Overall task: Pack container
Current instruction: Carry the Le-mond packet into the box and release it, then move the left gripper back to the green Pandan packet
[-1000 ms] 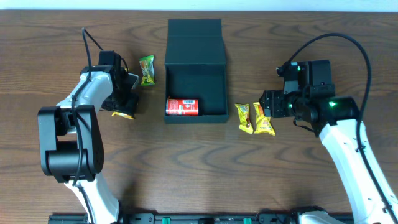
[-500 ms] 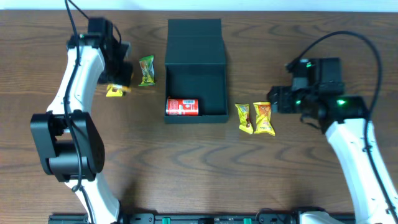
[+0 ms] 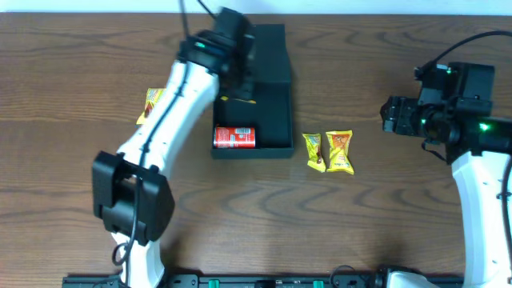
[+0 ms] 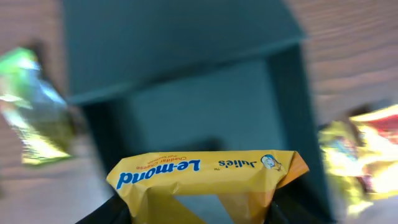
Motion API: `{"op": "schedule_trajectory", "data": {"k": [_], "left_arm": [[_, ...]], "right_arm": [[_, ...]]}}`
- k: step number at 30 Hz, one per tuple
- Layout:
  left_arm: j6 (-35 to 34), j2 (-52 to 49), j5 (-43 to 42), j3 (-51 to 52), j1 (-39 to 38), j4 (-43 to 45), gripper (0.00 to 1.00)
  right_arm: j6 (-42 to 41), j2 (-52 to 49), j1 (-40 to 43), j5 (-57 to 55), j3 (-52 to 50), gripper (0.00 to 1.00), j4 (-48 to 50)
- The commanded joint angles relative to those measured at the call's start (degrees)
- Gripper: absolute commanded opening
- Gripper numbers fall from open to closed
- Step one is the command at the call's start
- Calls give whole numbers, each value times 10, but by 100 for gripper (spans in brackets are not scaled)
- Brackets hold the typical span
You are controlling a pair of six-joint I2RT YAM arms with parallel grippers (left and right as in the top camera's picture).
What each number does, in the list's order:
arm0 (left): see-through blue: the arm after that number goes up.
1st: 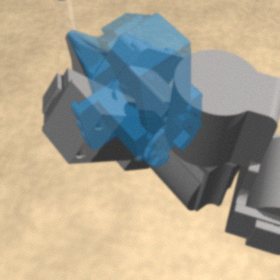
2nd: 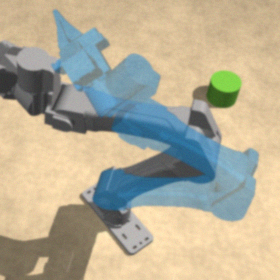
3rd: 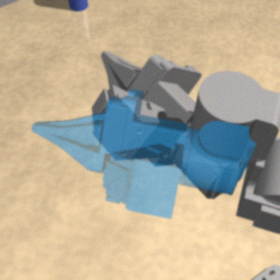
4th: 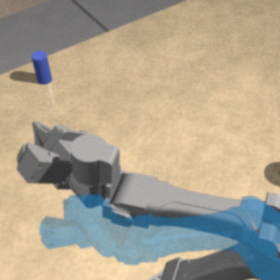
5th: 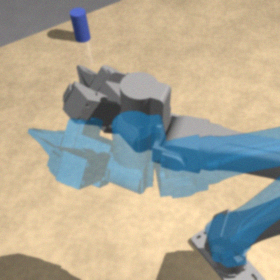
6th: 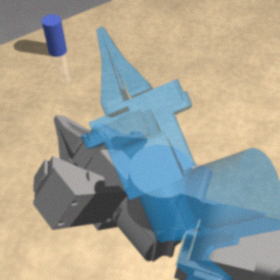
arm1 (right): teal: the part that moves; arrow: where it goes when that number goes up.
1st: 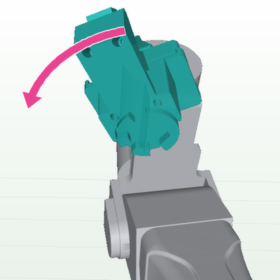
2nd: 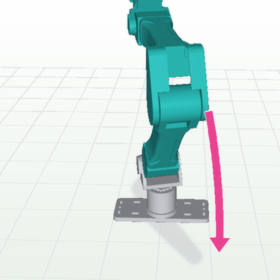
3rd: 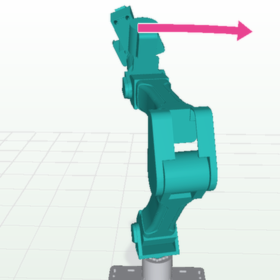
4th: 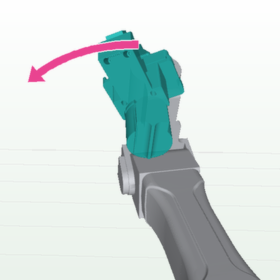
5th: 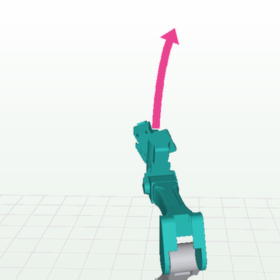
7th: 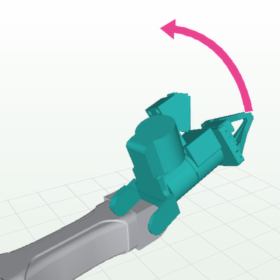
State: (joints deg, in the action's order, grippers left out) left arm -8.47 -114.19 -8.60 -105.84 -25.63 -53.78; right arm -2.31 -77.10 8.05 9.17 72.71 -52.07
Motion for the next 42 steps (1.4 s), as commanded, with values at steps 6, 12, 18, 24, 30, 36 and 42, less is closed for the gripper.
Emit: {"op": "schedule_trajectory", "data": {"k": [6, 12, 18, 24, 30, 36, 42], "left_arm": [[-144, -57, 45, 0, -84, -7, 42], [-172, -90, 40, 6, -86, -13, 42], [-184, -114, -1, 16, -86, -7, 41], [-184, -115, -12, 16, -86, -20, 42], [-184, -115, -41, 16, -86, -43, 44], [-179, -115, -55, 16, -94, -55, 73], [-168, -115, -65, 16, -96, -61, 77]], "right_arm": [[20, 25, 73, 18, 46, 77, -11], [20, 50, 93, 18, 47, 79, -15], [20, 52, 93, 18, 47, 79, -21], [20, 52, 93, 18, 47, 79, -21], [20, 52, 93, 18, 47, 79, -21], [20, 52, 93, 18, 47, 80, -19], [20, 52, 92, 18, 47, 80, -19]]}}
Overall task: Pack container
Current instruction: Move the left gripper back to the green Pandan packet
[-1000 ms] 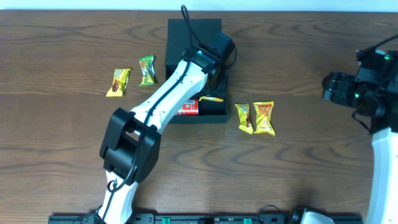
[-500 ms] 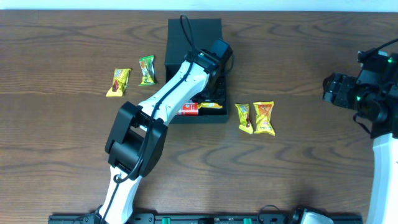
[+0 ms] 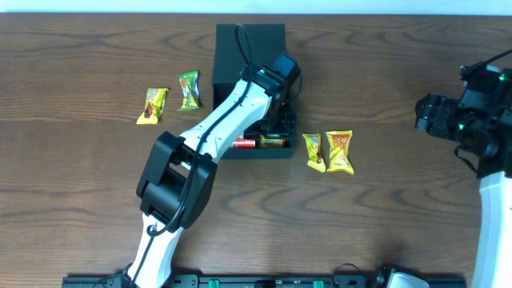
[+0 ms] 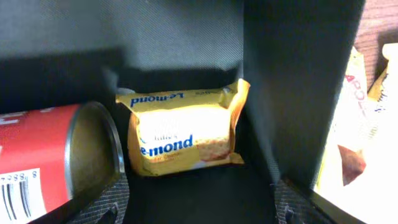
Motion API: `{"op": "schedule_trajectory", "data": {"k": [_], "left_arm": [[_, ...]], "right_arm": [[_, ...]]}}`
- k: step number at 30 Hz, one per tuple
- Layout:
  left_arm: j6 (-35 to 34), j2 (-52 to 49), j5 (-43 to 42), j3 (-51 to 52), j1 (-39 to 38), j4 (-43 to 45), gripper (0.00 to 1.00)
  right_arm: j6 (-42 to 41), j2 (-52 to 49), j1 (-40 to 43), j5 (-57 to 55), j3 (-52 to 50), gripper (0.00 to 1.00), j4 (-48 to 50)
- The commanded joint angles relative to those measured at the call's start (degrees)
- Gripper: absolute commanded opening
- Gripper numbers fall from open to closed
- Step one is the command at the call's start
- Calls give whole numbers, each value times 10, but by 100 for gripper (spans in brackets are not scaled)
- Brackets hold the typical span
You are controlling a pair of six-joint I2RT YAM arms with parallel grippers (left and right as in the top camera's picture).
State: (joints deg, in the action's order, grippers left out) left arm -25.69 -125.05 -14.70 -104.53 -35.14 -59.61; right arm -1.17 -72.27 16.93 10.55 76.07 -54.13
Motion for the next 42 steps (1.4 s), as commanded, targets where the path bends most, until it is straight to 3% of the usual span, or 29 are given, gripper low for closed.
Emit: {"op": "schedule_trajectory", "data": {"k": [1, 13, 14, 17, 18, 19, 22, 26, 31, 37, 42], "left_arm": [[4, -7, -3, 3, -1, -2, 77], [68, 17, 1, -103, 0, -3, 69], [75, 23, 7, -118, 1, -4, 65], [82, 55, 102, -172, 5, -18, 31], [82, 68, 141, -183, 9, -19, 22], [82, 82, 168, -191, 14, -19, 20], [85, 132, 226, -199, 45, -17, 31], [84, 163, 248, -199, 113, -50, 31], [57, 160, 228, -143, 216, -102, 30], [54, 160, 211, 15, 249, -33, 36], [88, 160, 212, 106, 250, 36, 52]], "right_arm": [[9, 3, 3, 4, 13, 80, 1], [8, 3, 2, 11, 13, 78, 1], [8, 3, 2, 20, 13, 76, 1], [9, -6, 2, 66, 9, 59, 1], [9, -13, 1, 74, 4, 59, 1], [9, -21, -2, 81, 0, 61, 1], [8, -64, -24, 119, -10, 64, 0], [7, -127, -83, 122, -9, 63, 11], [-41, -217, -189, 38, -9, 64, 14], [-57, -312, -241, 16, -9, 58, 4], [-68, -342, -238, -18, -9, 46, -26]]}}
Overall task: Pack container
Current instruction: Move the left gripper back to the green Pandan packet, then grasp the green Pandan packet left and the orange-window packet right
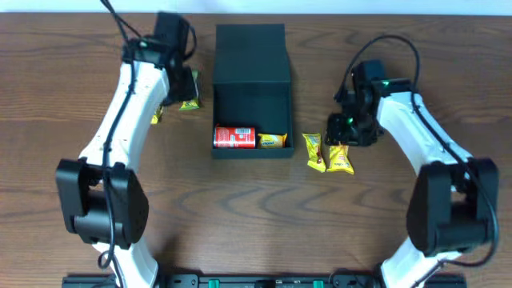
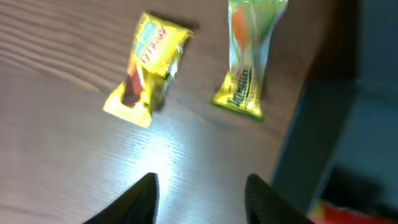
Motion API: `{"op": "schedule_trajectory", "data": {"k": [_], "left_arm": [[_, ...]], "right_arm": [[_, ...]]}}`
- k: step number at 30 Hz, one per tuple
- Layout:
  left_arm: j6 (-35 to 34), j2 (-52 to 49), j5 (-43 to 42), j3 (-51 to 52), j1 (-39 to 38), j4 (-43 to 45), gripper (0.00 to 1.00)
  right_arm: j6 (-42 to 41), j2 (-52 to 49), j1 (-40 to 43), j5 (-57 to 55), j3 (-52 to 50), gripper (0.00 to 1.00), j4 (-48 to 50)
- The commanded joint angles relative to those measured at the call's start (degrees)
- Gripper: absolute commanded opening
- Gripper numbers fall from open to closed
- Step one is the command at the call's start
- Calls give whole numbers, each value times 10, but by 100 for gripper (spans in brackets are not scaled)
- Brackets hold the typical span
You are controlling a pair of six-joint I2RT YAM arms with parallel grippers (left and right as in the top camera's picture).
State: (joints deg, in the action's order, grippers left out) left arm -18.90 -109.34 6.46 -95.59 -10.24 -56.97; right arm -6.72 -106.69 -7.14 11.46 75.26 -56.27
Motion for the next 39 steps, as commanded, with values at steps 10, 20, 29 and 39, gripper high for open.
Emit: {"op": "schedule_trajectory", "data": {"k": [10, 20, 29, 39], "left_arm": [[24, 2, -33, 111, 19, 122, 67], [24, 2, -35, 116, 19, 140, 71], [24, 2, -35, 116, 19, 140, 71], [24, 2, -35, 116, 20, 153, 72]], "right_arm": [[-27, 9, 6, -75, -3, 50, -2], [-27, -20, 2, -82, -19, 45, 17], [-27, -22, -10, -65, -19, 39, 8], [-27, -22, -21, -65, -26, 30, 14]]}}
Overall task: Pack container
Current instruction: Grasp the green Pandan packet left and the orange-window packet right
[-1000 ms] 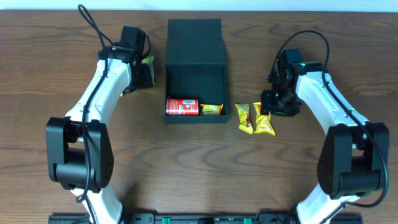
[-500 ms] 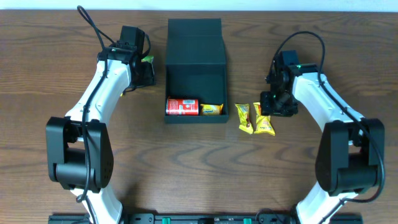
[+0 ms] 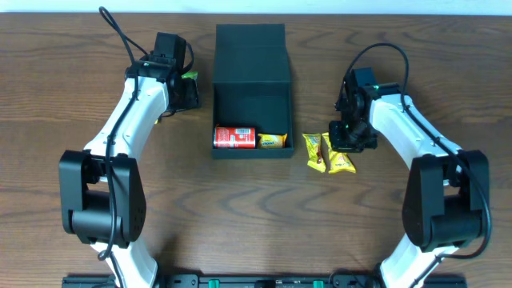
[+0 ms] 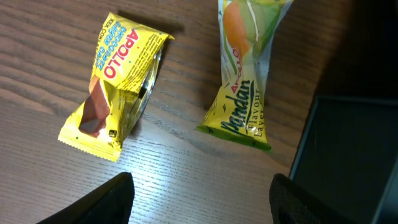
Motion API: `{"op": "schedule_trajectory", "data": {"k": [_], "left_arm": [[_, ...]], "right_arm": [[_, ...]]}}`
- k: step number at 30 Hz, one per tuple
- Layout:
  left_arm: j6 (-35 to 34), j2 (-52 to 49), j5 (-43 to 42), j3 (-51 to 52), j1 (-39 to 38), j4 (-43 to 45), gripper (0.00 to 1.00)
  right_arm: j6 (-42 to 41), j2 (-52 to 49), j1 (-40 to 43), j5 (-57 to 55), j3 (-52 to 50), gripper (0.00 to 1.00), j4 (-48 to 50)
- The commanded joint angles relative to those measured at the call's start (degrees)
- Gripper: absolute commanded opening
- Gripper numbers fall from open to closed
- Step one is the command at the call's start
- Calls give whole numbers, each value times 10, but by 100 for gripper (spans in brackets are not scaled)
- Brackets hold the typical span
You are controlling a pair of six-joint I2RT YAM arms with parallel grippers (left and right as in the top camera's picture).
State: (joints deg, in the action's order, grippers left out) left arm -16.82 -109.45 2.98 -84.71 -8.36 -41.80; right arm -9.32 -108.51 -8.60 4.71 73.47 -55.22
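The black container lies open in mid-table, its lid folded back. In it lie a red can and a yellow Le-mond packet. My left gripper is open just left of the container, low over a yellow Apollo packet and a green Pandan packet; nothing is between its fingers. My right gripper hangs over two yellow snack packets right of the container; its jaws do not show clearly.
The container's dark wall stands close to the right of my left gripper. The raised lid lies behind the tray. Bare wooden table stretches toward the front.
My left gripper is closer to the Apollo and Pandan packets, and its fingers stand wider apart. My right gripper has shifted slightly, down over the two yellow packets.
My left gripper first held the Le-mond packet over the open container. Then the packet lay inside beside the red can, with the gripper open. Later the left gripper was above the two packets left of the container and the right arm had come in; both now sit lower.
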Motion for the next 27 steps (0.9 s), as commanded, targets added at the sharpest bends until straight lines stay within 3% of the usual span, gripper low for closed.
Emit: {"op": "schedule_trajectory", "data": {"k": [1, 4, 7, 15, 27], "left_arm": [[3, 3, 0, 7, 1, 1, 72], [3, 3, 0, 7, 1, 1, 71], [3, 3, 0, 7, 1, 1, 72], [3, 3, 0, 7, 1, 8, 71], [4, -48, -7, 7, 0, 112, 66]], "right_arm": [[-1, -4, -6, 2, -11, 31, 4], [-1, -4, -6, 2, -25, 29, 12], [-1, -4, -7, 2, -30, 1, 16], [-5, -3, -8, 3, -9, 1, 2], [-5, -3, -8, -2, 176, 1, -78]]}}
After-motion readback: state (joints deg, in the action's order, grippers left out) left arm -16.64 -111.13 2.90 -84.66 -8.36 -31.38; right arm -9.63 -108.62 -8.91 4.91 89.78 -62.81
